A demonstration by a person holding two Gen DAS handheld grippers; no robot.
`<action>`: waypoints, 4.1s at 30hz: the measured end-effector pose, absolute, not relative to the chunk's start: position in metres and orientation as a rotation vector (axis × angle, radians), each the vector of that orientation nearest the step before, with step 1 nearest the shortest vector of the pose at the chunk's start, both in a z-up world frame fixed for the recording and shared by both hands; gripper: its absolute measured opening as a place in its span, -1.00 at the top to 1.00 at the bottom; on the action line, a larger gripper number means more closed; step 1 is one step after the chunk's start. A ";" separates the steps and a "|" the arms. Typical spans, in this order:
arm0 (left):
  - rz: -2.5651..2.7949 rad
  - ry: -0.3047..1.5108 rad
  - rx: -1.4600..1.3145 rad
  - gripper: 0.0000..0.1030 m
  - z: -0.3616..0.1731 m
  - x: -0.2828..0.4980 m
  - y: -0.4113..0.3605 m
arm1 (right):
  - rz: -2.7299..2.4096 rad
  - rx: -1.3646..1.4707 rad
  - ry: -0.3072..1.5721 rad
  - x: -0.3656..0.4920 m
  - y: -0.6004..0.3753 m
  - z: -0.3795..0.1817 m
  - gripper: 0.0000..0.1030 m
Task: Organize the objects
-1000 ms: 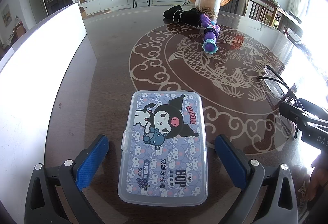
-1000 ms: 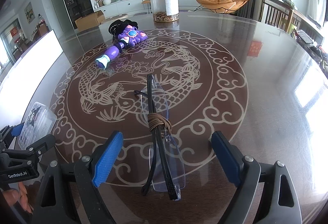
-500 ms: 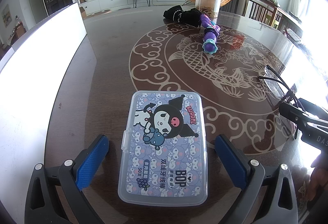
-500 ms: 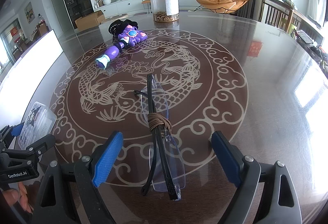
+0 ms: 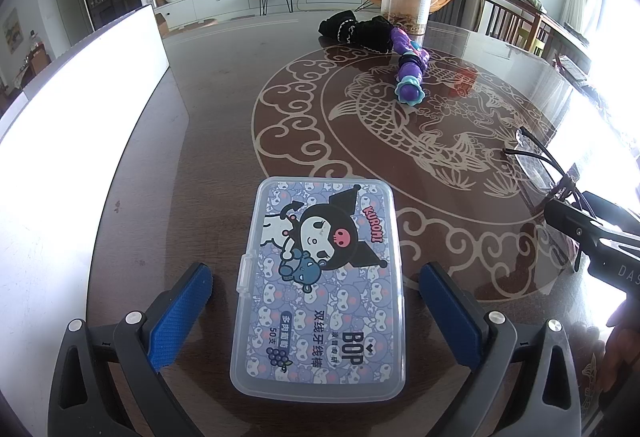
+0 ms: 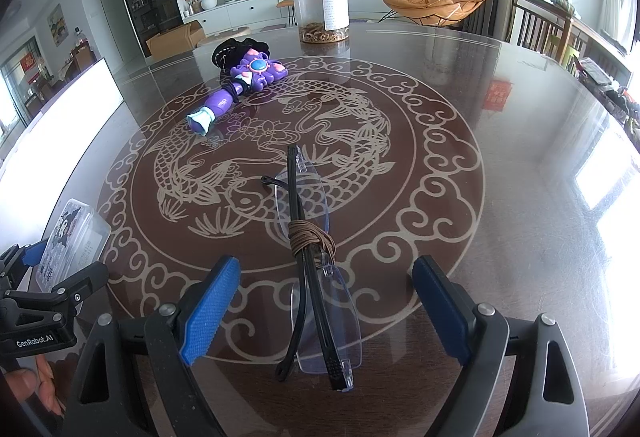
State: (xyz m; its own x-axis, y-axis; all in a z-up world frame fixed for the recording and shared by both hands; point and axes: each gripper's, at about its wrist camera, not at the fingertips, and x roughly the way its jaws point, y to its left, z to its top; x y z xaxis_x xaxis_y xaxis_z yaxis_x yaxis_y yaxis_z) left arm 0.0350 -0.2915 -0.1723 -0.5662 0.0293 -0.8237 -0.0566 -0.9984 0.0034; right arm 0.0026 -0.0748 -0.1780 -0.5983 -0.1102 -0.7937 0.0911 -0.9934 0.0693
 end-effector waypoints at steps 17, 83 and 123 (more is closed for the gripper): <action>2.738 0.046 -1.439 -1.00 -0.172 0.035 -0.292 | -2.712 1.349 -0.032 0.002 -0.075 -0.178 -0.72; 3.056 -0.420 -1.296 -0.52 -0.033 0.175 -0.545 | -2.121 1.056 0.021 0.088 -0.355 -0.050 -0.71; 2.801 -0.005 -1.449 -1.00 -0.172 0.017 -0.301 | -2.875 1.489 -0.050 -0.005 -0.093 -0.179 -1.00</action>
State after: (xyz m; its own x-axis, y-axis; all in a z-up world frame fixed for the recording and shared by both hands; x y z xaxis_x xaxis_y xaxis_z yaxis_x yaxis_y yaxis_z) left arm 0.0174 -0.3007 -0.1722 -0.5777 -0.0091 -0.8162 0.0120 -0.9999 0.0026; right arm -0.0053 -0.0935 -0.1785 -0.5733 0.0713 -0.8162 -0.0996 -0.9949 -0.0170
